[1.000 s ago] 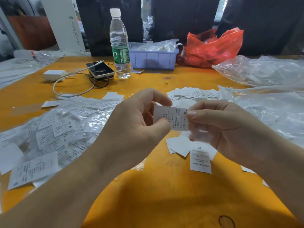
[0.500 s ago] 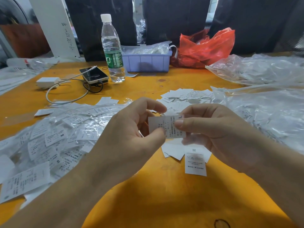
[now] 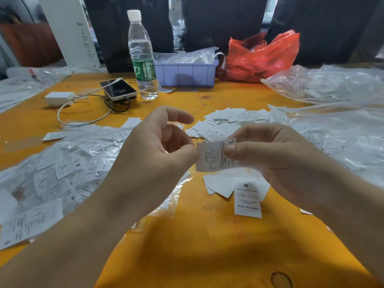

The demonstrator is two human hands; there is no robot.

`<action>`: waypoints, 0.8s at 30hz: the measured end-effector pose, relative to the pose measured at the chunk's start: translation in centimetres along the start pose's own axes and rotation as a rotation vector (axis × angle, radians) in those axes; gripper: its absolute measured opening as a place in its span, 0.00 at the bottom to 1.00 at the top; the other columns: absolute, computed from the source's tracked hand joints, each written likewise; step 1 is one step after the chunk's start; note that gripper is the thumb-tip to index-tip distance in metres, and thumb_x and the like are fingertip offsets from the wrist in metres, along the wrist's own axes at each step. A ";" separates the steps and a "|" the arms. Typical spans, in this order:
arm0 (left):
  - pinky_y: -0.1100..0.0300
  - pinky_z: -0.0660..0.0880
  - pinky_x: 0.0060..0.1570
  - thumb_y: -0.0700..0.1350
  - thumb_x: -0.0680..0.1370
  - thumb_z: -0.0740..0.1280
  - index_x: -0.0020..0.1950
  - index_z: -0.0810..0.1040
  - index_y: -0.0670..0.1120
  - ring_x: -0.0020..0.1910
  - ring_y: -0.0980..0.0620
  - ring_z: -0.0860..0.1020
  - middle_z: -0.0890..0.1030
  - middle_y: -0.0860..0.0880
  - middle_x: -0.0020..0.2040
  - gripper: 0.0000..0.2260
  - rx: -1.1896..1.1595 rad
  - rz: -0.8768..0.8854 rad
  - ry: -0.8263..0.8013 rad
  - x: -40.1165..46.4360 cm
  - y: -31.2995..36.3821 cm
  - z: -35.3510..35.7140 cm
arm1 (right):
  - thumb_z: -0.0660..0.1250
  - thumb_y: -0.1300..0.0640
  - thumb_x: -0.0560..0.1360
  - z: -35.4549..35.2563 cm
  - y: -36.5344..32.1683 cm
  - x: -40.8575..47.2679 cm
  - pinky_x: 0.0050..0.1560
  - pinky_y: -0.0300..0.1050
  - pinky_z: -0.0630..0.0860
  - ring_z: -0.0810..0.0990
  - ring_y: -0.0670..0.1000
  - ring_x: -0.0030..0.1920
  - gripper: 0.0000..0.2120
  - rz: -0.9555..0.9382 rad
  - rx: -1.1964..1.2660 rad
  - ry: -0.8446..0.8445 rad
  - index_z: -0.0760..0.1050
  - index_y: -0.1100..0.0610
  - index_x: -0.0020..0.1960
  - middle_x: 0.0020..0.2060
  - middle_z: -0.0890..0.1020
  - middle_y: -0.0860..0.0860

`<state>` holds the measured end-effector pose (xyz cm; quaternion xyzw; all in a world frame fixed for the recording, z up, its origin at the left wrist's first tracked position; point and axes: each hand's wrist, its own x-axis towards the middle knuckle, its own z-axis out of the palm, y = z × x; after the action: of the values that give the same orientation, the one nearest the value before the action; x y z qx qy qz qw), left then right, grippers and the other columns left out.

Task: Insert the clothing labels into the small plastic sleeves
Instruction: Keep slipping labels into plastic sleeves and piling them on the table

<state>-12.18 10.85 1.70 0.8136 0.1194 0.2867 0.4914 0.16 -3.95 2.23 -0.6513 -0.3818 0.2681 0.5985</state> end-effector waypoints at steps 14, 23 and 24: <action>0.67 0.76 0.33 0.44 0.68 0.66 0.51 0.75 0.57 0.37 0.60 0.79 0.82 0.51 0.39 0.13 -0.032 0.005 0.029 -0.2 0.4 -0.1 | 0.78 0.59 0.60 0.0 -0.4 -0.1 0.51 0.42 0.72 0.84 0.49 0.45 0.09 -0.018 0.026 0.024 0.78 0.54 0.31 0.36 0.85 0.51; 0.66 0.76 0.31 0.43 0.68 0.66 0.50 0.76 0.57 0.36 0.55 0.79 0.82 0.50 0.39 0.14 -0.042 -0.007 0.012 -0.4 0.6 0.2 | 0.73 0.52 0.62 0.3 0.0 -0.2 0.54 0.49 0.71 0.82 0.48 0.43 0.07 0.006 -0.039 0.034 0.80 0.55 0.36 0.36 0.84 0.49; 0.66 0.76 0.31 0.44 0.68 0.66 0.50 0.76 0.57 0.35 0.55 0.79 0.81 0.51 0.38 0.14 -0.043 -0.008 0.010 -0.5 0.7 0.3 | 0.73 0.51 0.62 0.3 0.1 -0.3 0.53 0.50 0.71 0.82 0.48 0.43 0.09 0.009 -0.060 0.032 0.80 0.56 0.37 0.36 0.85 0.49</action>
<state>-12.45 10.08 2.02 0.8009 0.1188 0.2915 0.5094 -0.23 -3.98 2.11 -0.6749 -0.3772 0.2488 0.5834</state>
